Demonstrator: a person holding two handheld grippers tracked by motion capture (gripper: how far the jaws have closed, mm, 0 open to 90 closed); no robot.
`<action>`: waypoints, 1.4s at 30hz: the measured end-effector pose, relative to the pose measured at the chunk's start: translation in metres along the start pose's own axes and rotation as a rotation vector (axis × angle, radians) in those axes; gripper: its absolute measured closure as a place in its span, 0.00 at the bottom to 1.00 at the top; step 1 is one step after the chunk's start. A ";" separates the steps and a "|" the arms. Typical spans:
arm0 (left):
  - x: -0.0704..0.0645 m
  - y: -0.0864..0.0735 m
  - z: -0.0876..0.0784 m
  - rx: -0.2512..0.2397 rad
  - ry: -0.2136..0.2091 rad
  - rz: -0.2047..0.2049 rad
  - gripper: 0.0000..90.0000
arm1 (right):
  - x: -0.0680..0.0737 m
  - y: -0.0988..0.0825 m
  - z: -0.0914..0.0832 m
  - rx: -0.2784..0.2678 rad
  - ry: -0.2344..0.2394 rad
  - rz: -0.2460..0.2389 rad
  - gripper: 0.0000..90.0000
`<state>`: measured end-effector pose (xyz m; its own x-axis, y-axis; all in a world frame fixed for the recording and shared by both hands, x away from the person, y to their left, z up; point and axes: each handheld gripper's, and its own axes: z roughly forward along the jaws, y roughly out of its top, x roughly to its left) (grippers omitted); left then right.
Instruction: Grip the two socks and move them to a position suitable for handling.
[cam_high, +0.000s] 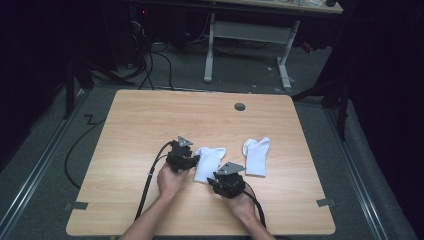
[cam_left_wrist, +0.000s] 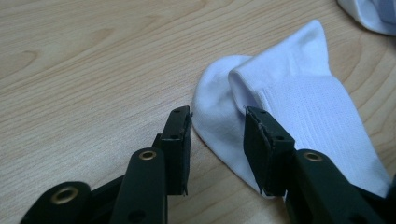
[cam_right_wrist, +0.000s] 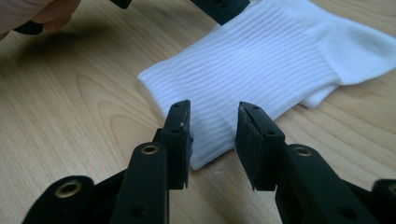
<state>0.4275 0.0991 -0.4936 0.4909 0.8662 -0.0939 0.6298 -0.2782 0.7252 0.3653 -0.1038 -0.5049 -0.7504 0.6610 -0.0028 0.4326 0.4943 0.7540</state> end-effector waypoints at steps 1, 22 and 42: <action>0.000 0.000 0.002 0.009 0.002 0.002 0.70 | -0.002 -0.001 0.001 0.008 0.020 0.006 0.75; -0.003 0.005 0.006 0.062 -0.016 0.061 0.99 | -0.003 -0.002 -0.002 0.033 0.056 -0.023 0.93; 0.015 0.019 -0.014 -0.102 -0.018 -0.042 1.00 | -0.004 0.000 -0.032 -0.014 0.032 -0.071 0.93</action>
<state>0.4386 0.1122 -0.4715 0.4770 0.8682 -0.1370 0.5855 -0.1976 0.7862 0.3525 -0.1248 -0.4838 -0.7948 0.6058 -0.0362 0.3705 0.5316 0.7616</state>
